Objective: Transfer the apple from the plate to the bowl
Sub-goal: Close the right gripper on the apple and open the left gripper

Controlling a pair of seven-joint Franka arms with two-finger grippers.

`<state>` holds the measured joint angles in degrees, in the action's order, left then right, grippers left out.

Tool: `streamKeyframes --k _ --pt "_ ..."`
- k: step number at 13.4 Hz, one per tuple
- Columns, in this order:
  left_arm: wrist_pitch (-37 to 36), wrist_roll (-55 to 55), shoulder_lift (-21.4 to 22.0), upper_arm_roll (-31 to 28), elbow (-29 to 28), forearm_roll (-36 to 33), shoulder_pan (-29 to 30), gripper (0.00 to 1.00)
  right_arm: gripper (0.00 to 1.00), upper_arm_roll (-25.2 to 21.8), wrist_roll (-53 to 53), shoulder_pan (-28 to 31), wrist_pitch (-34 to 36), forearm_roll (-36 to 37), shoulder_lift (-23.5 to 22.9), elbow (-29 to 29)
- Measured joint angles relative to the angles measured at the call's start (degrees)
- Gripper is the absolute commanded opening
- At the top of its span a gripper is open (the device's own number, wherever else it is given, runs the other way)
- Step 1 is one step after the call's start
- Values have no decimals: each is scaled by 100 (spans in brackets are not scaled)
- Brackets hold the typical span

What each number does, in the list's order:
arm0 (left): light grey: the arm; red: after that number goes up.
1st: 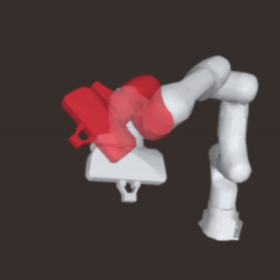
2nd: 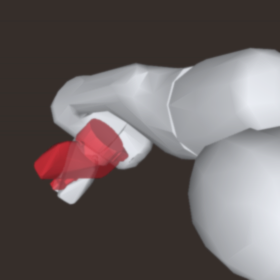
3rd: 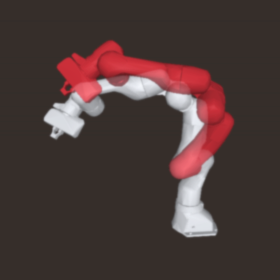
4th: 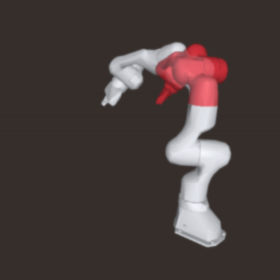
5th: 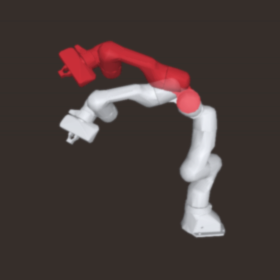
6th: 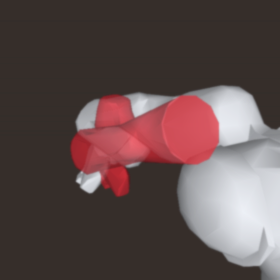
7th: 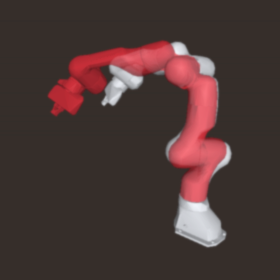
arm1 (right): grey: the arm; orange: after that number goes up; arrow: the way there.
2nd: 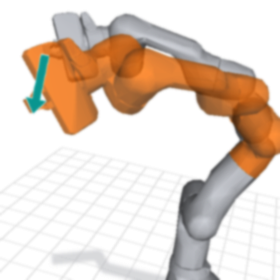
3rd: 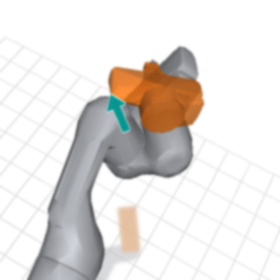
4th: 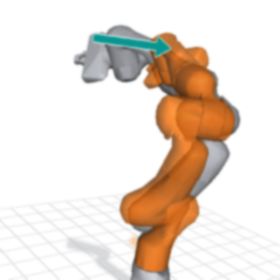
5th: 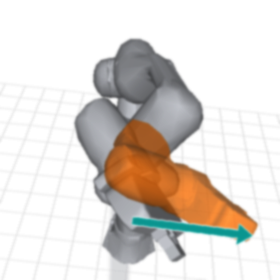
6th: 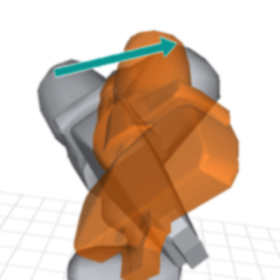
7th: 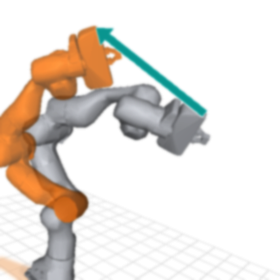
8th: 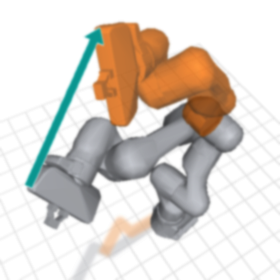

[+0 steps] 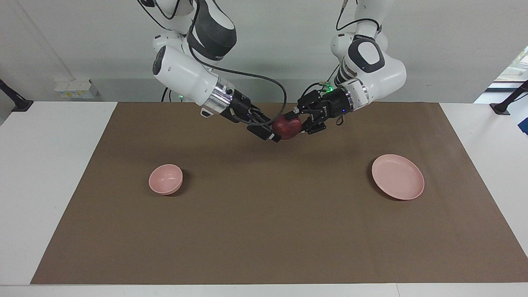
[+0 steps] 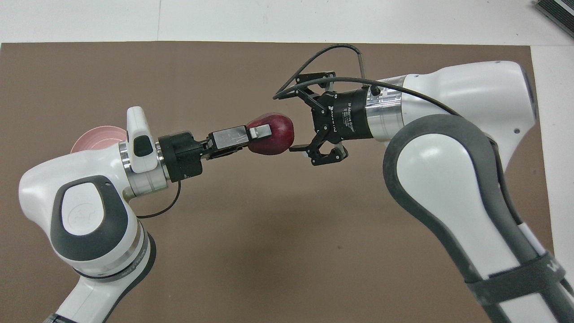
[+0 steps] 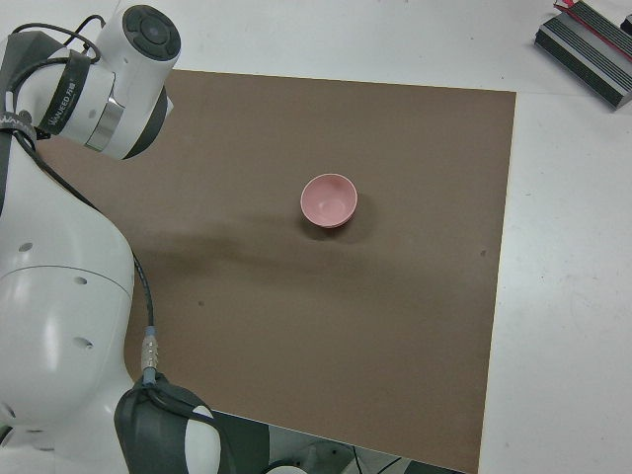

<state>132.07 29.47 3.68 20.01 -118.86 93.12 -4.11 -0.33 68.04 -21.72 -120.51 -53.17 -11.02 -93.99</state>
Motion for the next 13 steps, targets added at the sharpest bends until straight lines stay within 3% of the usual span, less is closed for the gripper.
streamKeyframes --k 7,8,10,11,13 --pt "6 0 3 21 -1 2 -1 0 100 0 42 -208 -4 0 -16 -6" --pt "16 0 5 27 -2 3 -1 0 85 1 42 -227 -4 0 -17 -11" --pt "32 0 6 38 -3 5 -1 0 6 -7 42 -232 -4 0 -18 -26" --pt "70 0 5 39 -11 5 -1 0 0 -10 43 -228 -1 0 -18 -31" --pt "83 0 5 45 -15 5 -1 5 0 -10 43 -225 3 0 -18 -36"
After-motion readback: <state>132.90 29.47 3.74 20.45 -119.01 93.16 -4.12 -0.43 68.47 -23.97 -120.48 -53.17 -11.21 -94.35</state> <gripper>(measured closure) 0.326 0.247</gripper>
